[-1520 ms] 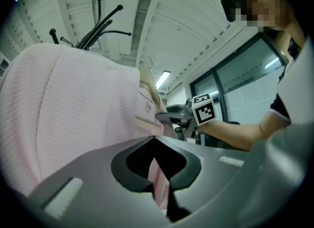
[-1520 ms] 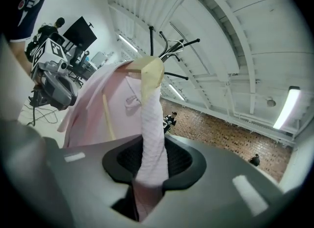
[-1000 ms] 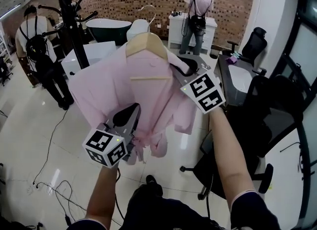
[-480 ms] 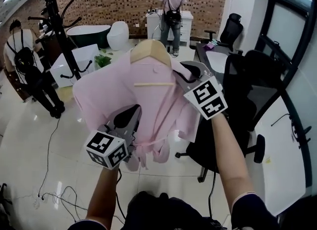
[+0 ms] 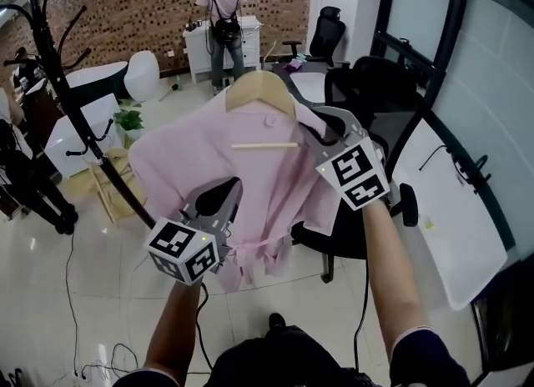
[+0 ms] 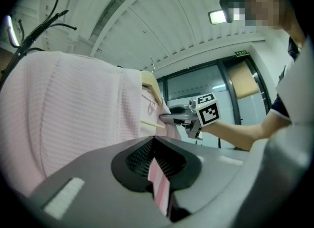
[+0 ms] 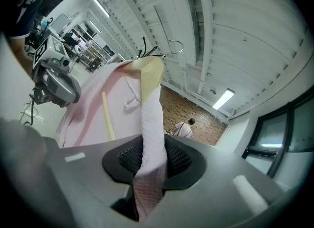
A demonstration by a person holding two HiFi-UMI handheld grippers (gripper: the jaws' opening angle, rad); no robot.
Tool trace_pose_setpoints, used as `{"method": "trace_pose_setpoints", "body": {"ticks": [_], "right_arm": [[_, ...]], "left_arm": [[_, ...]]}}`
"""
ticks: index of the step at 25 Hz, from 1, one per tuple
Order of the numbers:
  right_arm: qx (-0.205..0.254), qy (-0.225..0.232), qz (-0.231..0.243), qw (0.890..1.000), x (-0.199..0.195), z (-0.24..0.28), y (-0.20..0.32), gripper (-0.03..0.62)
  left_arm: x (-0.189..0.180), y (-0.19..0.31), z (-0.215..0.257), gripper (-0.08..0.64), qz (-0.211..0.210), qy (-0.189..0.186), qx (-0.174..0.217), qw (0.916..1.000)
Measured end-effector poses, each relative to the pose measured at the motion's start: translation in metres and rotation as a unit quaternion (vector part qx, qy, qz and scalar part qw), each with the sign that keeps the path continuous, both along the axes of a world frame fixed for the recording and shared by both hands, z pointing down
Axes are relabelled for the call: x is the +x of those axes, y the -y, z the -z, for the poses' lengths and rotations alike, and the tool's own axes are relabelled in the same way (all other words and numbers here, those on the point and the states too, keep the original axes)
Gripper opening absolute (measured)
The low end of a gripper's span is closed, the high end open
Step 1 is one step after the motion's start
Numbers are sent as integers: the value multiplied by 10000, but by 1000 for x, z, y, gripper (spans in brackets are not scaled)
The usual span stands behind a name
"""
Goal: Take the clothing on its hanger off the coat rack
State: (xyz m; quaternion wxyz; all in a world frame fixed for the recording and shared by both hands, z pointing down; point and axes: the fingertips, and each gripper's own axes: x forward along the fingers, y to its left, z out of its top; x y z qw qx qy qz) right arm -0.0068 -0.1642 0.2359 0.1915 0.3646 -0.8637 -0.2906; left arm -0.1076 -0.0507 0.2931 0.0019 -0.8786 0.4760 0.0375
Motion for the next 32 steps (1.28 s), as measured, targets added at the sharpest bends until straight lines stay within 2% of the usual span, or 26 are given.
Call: {"method": "trace_pose_setpoints", "body": {"ticks": [5, 11, 17, 23, 32], "right_arm": [[2, -38, -777, 9970, 45, 0, -30, 103], [-39, -1, -1570, 9876, 92, 1, -65, 103], [-93, 110, -2413, 9704, 162, -2, -102, 103], [-151, 88, -3052, 9521, 211, -8, -124, 104], [-195, -2, -3642, 9311, 280, -17, -130, 104]], "left_arm": [[17, -15, -3, 11, -575, -14, -34, 9983], [42, -31, 0, 11, -1168, 9, 7, 9932], [83, -49, -4, 12, -1787, 24, 21, 9839], [112, -54, -9, 12, -2212, 21, -11, 9752], [166, -40, -17, 12, -2671, 36, -62, 9637]]}}
